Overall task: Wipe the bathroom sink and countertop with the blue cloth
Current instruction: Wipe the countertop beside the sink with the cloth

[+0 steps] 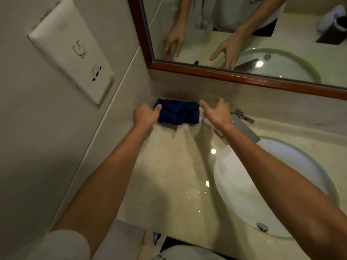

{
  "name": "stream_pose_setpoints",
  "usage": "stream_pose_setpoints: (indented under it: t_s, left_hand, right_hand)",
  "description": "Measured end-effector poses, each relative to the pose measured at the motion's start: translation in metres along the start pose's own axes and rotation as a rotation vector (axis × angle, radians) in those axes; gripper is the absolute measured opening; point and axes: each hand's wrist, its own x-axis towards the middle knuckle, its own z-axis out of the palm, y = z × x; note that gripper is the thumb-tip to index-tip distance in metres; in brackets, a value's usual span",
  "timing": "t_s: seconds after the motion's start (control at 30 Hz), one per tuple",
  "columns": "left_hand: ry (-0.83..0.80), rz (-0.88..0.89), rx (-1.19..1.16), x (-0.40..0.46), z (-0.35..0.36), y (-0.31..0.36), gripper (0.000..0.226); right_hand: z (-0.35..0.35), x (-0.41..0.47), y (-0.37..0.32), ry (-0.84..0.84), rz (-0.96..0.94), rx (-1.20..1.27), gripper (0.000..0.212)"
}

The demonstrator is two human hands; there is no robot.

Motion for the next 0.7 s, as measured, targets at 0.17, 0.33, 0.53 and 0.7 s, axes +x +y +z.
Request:
stream_pose_setpoints:
  t_s: [0.17,0.33,0.53,0.7]
  left_hand:
    - [-0.057,0.415,0.195,-0.010,0.051,-0.020,0.062]
    - [-0.141,0.697,0.603,0.023,0.080,-0.006,0.077]
    - [-0.169,0.807,0.853,0.055,0.084,0.010,0.067]
    - [-0.156,0.833,0.923,0.068,0.094,0.018,0.051]
  right_hand:
    - [-0.020,-0.009,0.040,0.353,-0.415,-0.332,0.033]
    - [-0.040,0.002,0.079,0.209,-0.408,-0.523,0.040]
    - [-0.036,0.007,0.086,0.206,-0.472,-0.546,0.036]
    - [-0.036,0.010,0.091,0.237,-0.512,-0.539,0.033]
